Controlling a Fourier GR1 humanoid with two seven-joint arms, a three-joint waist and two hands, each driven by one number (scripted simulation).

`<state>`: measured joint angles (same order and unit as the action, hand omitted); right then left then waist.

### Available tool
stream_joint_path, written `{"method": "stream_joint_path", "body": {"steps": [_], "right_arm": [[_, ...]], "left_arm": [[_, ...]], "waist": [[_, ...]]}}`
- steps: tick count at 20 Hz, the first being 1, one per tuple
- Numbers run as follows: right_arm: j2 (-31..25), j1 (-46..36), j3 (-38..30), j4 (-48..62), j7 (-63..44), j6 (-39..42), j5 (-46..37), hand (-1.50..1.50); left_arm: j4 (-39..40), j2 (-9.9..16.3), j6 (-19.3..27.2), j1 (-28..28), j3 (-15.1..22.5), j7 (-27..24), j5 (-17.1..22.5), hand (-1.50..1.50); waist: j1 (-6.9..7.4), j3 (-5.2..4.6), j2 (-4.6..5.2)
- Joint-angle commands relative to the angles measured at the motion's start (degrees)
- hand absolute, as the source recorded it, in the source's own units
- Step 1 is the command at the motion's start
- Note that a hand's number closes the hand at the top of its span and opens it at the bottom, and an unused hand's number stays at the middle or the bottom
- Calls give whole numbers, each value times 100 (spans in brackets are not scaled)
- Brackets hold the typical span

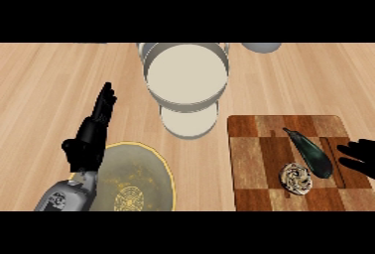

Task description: Pick the cupcake from the cutting board and place it in the tiered basket

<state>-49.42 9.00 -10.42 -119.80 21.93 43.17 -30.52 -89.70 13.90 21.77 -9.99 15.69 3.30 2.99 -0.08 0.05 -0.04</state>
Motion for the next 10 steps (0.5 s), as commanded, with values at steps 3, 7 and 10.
{"method": "stream_joint_path", "body": {"steps": [3, 7, 10], "right_arm": [[79, 296, 709, -15, 939, -748, -993, -150], [178, 407, 594, 157, 1236, -1056, -1266, -150], [483, -117, 708, 459, 756, -780, -1378, -150]], "left_arm": [[153, -78, -181, 194, -172, -334, 35, 0], [350, -244, -248, 33, -217, -266, -125, 0], [227, -367, -286, 260, -201, -394, -310, 0]], "waist": [[4, -1, 2], [-30, -3, 1], [4, -5, 4]]}}
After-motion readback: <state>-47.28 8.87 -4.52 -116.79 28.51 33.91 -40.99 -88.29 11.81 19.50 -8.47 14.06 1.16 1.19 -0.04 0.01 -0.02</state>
